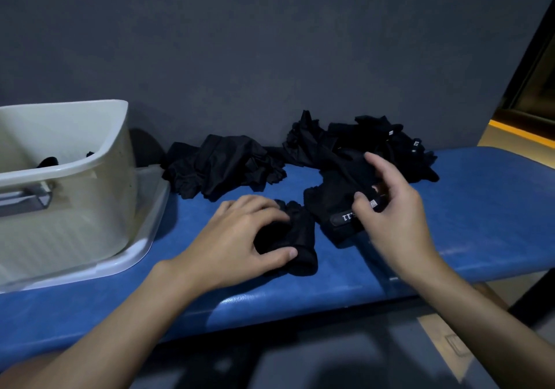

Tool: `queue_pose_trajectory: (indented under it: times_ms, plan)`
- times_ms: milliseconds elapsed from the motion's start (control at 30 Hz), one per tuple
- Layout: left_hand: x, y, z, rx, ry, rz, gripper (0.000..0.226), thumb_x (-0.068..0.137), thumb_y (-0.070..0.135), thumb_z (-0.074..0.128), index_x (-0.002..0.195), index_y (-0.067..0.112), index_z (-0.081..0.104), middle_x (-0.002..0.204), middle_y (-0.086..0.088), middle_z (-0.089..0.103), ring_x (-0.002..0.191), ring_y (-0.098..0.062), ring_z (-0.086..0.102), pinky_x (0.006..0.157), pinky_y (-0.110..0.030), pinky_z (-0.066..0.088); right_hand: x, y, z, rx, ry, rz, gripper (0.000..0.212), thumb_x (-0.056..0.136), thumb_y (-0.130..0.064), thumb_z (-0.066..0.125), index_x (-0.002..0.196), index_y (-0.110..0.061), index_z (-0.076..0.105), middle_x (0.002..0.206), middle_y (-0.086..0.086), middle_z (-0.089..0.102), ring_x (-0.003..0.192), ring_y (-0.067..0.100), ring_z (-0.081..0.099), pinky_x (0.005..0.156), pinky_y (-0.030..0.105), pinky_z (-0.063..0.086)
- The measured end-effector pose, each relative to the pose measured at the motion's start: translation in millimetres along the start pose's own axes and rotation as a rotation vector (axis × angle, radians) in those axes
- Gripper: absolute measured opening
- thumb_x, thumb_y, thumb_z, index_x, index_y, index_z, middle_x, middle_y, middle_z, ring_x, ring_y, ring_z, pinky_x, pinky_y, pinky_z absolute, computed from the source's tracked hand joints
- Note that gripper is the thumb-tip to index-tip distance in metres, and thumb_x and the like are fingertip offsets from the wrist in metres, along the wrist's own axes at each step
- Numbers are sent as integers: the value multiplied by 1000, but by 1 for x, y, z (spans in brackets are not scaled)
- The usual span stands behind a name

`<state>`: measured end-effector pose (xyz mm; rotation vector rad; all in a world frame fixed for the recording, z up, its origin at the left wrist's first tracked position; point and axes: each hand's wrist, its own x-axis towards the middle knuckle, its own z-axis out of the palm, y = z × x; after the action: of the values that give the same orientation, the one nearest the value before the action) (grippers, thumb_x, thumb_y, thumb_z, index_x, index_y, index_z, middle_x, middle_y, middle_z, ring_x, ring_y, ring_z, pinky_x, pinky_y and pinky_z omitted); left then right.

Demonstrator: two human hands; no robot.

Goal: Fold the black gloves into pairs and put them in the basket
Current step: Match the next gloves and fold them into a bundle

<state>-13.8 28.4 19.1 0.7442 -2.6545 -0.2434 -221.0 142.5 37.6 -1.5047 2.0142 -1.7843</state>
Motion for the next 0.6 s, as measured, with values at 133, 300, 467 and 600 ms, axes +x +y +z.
queue_pose_trajectory:
  times_ms: [133,300,467,600]
  plan:
    - [-1,2,0,45,-119,16,71,74,82,41,132,43,56,134,24,50,130,4,39,108,-29,26,0,4,-3,-155,-48,-73,73,87,4,57,149,-27,35,126,-9,55,93,-1,57,91,15,47]
    - [-2,-1,-5,95,-169,5,74,73,82,35,133,44,57,133,24,51,125,1,44,101,-27,31,0,22,3,-165,-172,-72,83,81,-4,71,147,-21,25,119,-16,59,84,3,52,74,12,43]
    - [-9,-6,-14,128,-192,-22,76,72,82,31,133,46,57,135,23,51,127,-1,45,104,-29,33,-5,31,10,-139,-305,-17,67,78,-17,79,133,-24,40,113,-20,65,93,2,51,80,9,38]
    - [-15,-13,-20,153,-213,-43,76,72,83,31,133,47,56,138,24,49,129,1,42,107,-31,33,-7,30,11,-215,-308,-93,47,74,-26,81,112,-35,54,110,-26,63,118,7,47,100,28,35]
